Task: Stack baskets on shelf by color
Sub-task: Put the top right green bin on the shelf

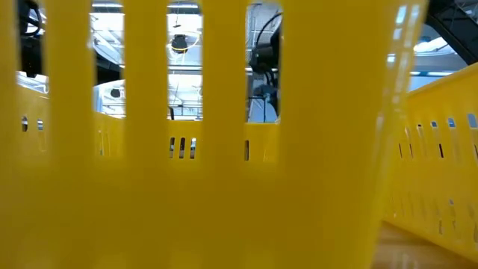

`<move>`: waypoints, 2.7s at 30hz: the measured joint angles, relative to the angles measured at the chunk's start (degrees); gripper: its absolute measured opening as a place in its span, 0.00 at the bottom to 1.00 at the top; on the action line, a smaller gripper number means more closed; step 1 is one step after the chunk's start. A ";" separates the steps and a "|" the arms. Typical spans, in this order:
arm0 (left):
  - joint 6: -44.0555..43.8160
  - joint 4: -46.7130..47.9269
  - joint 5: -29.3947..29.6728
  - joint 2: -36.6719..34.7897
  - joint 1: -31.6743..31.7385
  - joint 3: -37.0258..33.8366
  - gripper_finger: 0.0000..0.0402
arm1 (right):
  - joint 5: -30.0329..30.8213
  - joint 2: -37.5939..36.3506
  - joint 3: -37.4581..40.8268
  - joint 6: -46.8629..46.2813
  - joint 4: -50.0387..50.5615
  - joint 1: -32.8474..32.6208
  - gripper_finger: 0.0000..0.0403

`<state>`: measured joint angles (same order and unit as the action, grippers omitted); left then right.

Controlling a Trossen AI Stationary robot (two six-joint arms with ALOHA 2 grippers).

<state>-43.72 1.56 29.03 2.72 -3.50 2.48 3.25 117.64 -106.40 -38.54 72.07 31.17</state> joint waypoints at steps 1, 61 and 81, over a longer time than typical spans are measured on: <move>0.00 0.00 0.01 0.00 0.00 0.00 0.00 | 0.00 0.00 -1.10 0.02 -0.04 -0.02 0.49; 0.39 0.00 0.08 0.02 0.01 0.00 0.00 | 3.12 5.71 -4.85 3.21 0.09 -2.40 0.00; 0.42 0.00 0.03 0.02 0.01 0.00 0.00 | 4.37 6.27 -4.82 -0.83 9.91 -8.62 0.00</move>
<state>-43.31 1.56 29.06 2.74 -3.49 2.48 7.62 123.92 -111.22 -39.37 81.98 22.55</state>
